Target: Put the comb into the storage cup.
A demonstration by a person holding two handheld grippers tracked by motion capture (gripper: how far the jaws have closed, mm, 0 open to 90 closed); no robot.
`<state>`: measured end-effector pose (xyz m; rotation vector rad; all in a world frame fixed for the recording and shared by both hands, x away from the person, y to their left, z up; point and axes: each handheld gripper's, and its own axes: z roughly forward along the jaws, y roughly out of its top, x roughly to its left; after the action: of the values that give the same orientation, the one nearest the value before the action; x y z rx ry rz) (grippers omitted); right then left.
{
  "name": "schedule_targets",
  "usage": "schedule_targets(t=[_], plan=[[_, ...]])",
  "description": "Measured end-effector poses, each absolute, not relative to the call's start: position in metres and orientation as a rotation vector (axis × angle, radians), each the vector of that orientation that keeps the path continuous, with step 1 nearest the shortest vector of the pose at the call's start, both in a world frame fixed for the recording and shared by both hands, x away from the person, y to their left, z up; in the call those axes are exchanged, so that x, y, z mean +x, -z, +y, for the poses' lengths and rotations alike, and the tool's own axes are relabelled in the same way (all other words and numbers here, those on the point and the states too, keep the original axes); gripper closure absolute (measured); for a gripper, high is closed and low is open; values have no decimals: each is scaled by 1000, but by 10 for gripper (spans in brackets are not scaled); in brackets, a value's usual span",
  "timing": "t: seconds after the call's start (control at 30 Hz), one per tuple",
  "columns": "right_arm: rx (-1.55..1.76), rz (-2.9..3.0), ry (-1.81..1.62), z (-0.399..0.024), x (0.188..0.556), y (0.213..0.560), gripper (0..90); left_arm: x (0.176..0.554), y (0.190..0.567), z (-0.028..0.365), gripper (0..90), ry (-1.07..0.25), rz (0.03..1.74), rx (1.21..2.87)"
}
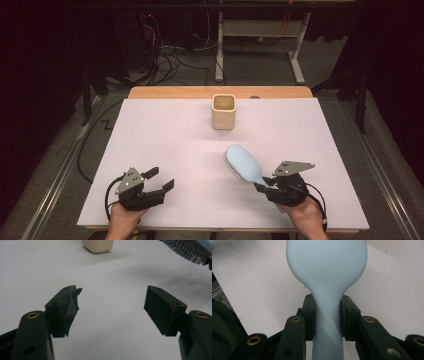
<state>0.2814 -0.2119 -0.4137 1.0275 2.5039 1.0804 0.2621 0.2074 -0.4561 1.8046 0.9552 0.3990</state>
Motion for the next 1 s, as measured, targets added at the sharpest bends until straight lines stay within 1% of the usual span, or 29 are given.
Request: schedule_targets(t=[0.47, 1.0], plan=[[984, 2519, -1083, -199, 278, 416, 706, 271, 452, 194, 288, -333, 917, 1794], [975, 2519, -1092, -191, 281, 417, 705, 283, 450, 163, 286, -285, 864, 1855]])
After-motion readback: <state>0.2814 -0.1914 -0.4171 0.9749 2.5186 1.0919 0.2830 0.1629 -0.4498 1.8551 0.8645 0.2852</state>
